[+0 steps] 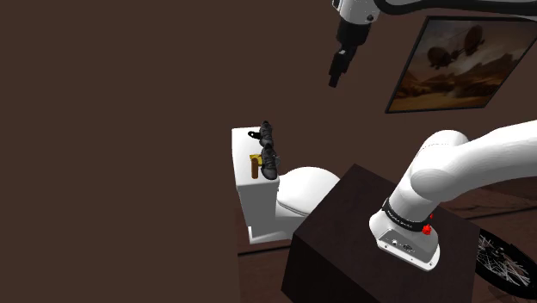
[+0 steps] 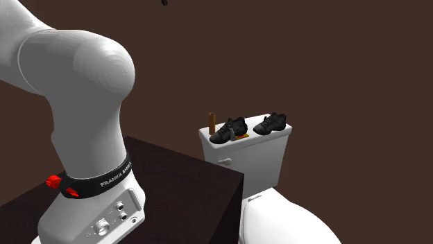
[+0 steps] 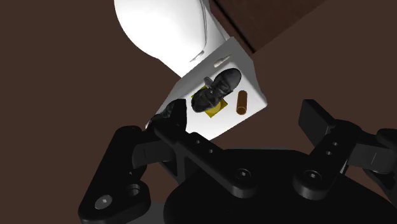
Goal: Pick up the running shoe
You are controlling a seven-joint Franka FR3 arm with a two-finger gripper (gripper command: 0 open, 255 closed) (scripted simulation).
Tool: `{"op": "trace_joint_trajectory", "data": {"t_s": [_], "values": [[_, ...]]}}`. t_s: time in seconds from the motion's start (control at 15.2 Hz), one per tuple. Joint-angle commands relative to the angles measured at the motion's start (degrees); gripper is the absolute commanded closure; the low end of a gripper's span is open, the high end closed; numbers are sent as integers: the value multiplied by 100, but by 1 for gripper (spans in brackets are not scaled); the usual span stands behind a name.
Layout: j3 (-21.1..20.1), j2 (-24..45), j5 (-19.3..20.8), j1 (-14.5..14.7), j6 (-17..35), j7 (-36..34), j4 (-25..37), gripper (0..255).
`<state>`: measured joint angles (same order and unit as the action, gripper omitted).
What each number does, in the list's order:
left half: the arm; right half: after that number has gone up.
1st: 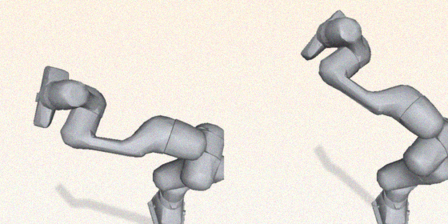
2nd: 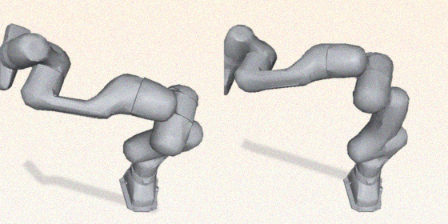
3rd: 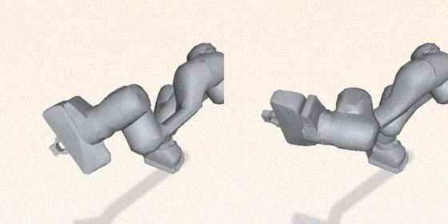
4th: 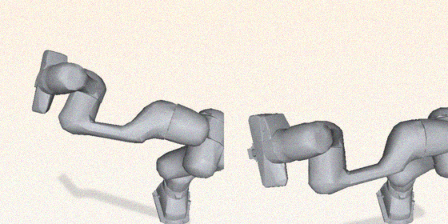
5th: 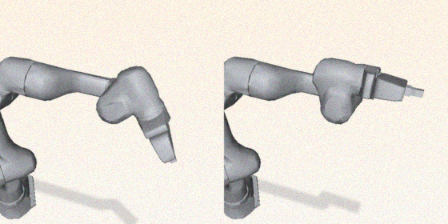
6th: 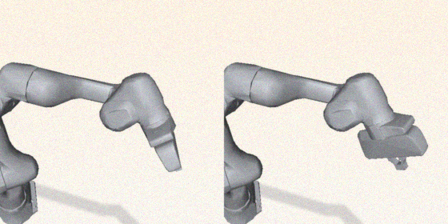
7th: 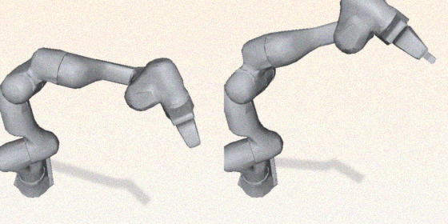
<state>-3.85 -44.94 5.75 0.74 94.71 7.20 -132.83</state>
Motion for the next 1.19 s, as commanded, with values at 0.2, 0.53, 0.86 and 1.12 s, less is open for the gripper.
{"op": "trace_joint_trajectory", "data": {"t_s": [0.2,0.53,0.86,1.12], "values": [[157,484,-102,-75,439,-58,-85,0],[412,1383,-316,-169,1139,-105,-107,0],[656,2377,-613,-224,1772,-75,21,0],[833,3222,-937,-250,2205,19,232,0]]}}
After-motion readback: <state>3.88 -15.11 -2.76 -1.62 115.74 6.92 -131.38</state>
